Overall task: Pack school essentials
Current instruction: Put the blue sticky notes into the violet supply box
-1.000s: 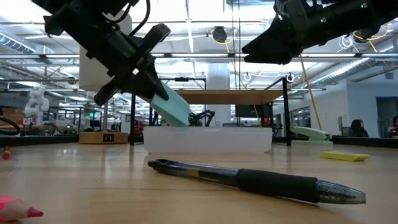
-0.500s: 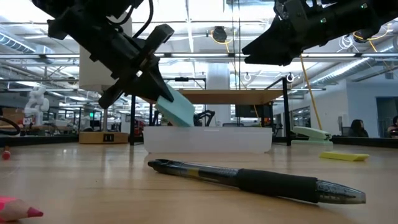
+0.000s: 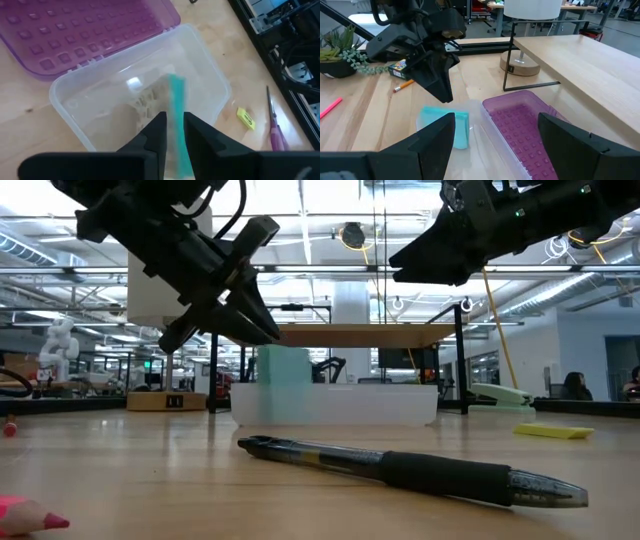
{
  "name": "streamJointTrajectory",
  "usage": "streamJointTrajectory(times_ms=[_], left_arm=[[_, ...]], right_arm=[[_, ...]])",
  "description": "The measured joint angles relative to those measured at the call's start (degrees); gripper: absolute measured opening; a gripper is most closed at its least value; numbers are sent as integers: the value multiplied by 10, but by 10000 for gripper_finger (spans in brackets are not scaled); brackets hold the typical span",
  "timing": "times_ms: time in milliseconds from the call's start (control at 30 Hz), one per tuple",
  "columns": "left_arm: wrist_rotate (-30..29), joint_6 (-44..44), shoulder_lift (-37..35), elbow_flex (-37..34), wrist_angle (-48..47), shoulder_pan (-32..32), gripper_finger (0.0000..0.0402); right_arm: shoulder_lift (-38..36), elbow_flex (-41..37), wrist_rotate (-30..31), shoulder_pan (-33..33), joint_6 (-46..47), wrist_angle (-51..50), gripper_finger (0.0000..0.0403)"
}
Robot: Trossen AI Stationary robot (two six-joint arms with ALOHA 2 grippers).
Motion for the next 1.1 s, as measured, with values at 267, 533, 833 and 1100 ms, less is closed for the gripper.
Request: streamJointTrajectory(times_ms=[267,533,833,1100], left_arm=[[1,29,0,0,-14,0,100],[34,121,-17,3,17,5,108],[22,264,-30,62,-44,6,155],[32,212,3,74,-69,10,256]], right_arm=[[0,0,0,0,0,-2,276],[0,0,0,0,9,-9,276],[0,0,0,0,15,-7,276],[0,0,0,0,21,-9,276]])
